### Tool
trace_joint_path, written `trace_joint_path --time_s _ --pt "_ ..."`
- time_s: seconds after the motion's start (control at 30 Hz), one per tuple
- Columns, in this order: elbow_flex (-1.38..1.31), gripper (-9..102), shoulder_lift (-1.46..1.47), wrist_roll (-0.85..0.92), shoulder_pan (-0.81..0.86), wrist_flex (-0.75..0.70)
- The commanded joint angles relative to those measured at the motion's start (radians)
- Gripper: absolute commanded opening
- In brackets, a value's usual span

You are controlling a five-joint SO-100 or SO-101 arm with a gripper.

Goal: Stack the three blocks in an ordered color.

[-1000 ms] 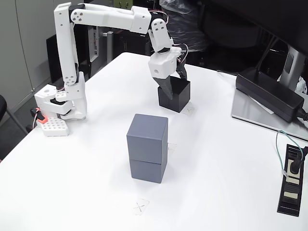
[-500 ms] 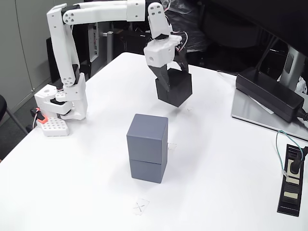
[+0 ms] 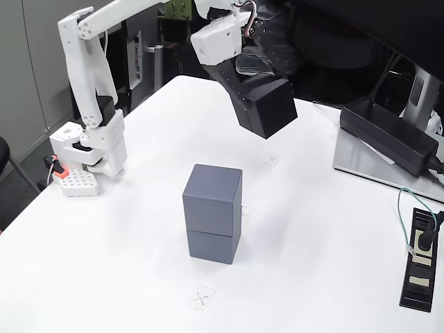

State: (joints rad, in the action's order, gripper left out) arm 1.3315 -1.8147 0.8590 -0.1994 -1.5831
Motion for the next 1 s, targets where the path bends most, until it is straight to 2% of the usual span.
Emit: trace_joint_path --time_s 0.0,0.37,0.67,0.97 --pt "-0.041 12 -0.08 -0.002 0.064 -0.002" --pt "-0.029 12 -0.321 0.008 0.301 -0.002" --pt "0.052 12 -0.327 0.156 0.545 -0.002" --pt "0.153 12 -0.328 0.199 0.588 -0.002"
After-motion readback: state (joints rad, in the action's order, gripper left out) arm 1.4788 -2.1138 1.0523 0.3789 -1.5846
